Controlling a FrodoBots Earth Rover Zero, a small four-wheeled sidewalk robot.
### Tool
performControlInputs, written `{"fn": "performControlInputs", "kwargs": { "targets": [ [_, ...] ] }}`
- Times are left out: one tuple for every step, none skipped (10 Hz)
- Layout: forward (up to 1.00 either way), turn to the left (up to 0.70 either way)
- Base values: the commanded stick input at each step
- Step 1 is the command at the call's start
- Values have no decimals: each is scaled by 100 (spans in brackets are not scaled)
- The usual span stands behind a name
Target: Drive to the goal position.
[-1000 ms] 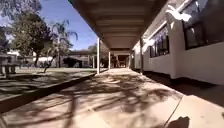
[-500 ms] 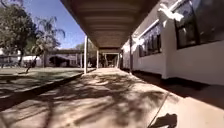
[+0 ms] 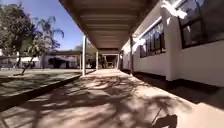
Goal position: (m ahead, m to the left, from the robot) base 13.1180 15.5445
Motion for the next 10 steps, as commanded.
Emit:
{"fn": "performControlInputs", "kwargs": {
  "targets": [
    [70, 0],
    [70, 0],
    [70, 0],
    [70, 0],
    [70, 0],
    [70, 0],
    [70, 0],
    [70, 0],
    [70, 0],
    [70, 0]
  ]
}}
